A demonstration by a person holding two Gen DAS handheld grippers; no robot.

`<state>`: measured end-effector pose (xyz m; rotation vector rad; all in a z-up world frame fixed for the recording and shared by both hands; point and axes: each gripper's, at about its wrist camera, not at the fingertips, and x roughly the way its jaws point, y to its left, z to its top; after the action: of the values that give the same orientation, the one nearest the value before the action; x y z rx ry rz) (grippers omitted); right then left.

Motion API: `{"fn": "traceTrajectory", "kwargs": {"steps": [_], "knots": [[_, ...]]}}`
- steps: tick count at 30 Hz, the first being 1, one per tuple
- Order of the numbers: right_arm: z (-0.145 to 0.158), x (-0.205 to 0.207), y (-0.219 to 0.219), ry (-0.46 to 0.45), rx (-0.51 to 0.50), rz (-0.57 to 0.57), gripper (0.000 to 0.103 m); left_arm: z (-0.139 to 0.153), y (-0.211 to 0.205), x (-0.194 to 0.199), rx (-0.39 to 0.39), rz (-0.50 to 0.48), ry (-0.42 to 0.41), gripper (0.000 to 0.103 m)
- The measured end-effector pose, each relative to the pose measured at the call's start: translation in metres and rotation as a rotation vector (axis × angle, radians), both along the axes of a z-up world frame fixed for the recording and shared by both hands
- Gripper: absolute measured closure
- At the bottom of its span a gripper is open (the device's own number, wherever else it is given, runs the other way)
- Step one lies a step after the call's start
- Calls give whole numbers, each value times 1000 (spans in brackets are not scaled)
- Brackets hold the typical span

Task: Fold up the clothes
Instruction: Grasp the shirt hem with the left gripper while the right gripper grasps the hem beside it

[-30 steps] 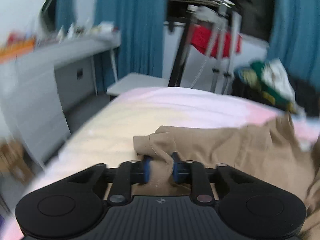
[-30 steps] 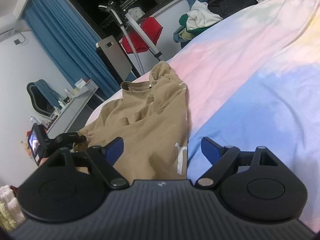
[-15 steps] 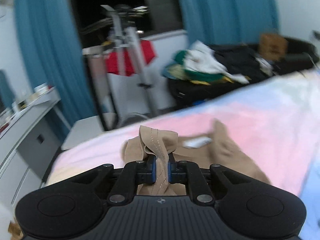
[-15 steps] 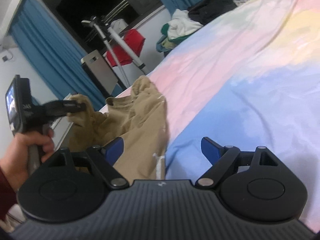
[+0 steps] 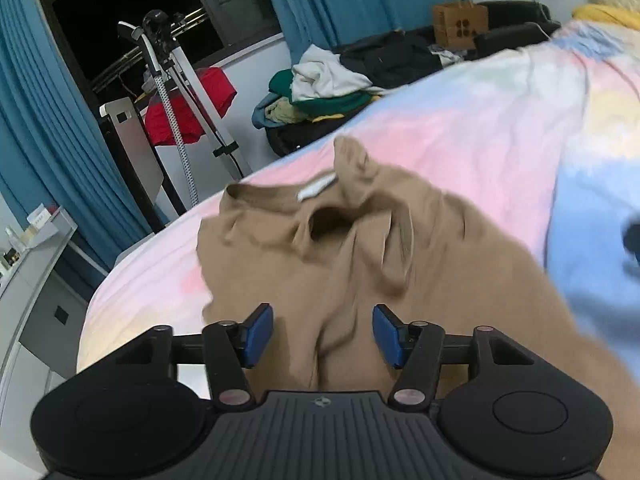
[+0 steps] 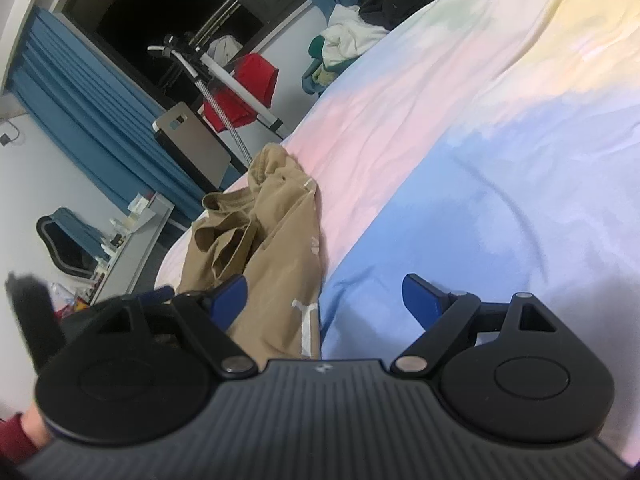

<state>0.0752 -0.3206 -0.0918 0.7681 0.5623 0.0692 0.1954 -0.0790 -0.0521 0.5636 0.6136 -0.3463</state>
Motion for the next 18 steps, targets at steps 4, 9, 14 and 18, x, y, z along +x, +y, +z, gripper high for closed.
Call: {"fn": "traceTrajectory", "kwargs": {"steps": [4,9,14,18], "knots": [[1,0,7,-3,-40,16,17,3,17,-19,-54,13,-2,101],[2,-2,14,-7,-88,30,17,27,34,-65,-112,-61,-60,101],[2,-3,21,-14,-119,66,17,0,48,-92,-81,-63,25,94],[1,-2,28,-8,-134,95,17,4,77,-113,-117,46,64,71]]}}
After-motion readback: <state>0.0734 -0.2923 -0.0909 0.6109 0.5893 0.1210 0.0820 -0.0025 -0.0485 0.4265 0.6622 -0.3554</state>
